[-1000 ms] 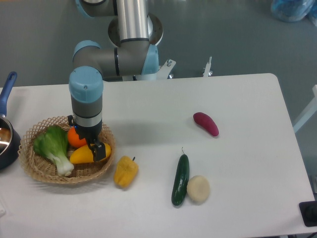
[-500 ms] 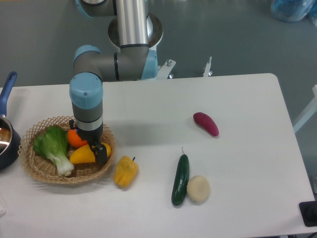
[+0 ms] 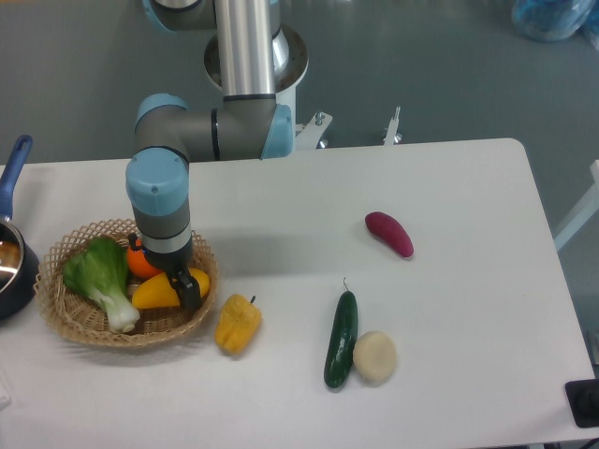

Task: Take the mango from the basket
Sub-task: 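Lower the gripper onto the yellow mango and close on it, then lift the mango out of the basket and carry it beside the cucumber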

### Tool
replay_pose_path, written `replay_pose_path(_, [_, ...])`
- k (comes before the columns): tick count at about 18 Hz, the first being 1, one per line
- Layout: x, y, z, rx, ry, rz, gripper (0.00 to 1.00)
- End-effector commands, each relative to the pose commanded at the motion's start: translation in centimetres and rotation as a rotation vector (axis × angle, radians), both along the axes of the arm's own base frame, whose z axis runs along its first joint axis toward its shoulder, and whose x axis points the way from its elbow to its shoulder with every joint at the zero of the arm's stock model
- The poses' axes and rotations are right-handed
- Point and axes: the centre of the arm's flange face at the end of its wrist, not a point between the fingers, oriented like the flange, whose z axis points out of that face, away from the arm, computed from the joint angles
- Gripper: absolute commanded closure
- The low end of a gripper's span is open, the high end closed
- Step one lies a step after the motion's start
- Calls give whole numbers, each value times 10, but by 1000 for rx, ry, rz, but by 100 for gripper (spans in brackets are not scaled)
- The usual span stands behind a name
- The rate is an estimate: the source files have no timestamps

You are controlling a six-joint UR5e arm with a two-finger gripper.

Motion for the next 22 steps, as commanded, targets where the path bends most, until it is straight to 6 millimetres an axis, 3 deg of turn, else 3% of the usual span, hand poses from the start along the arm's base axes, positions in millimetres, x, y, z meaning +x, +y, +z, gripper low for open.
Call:
replay_pose_path(2, [1, 1, 1, 1, 1, -2, 12])
replay_pose_path(7, [2, 1, 3, 5, 3, -2, 26])
replay_pose_path(14, [-2, 0, 21, 35, 8, 7, 30])
replay_pose_path(19, [-13, -5, 50, 84, 31, 29, 31])
replay_pose_path(22, [-39, -5, 76, 134, 43, 69, 32])
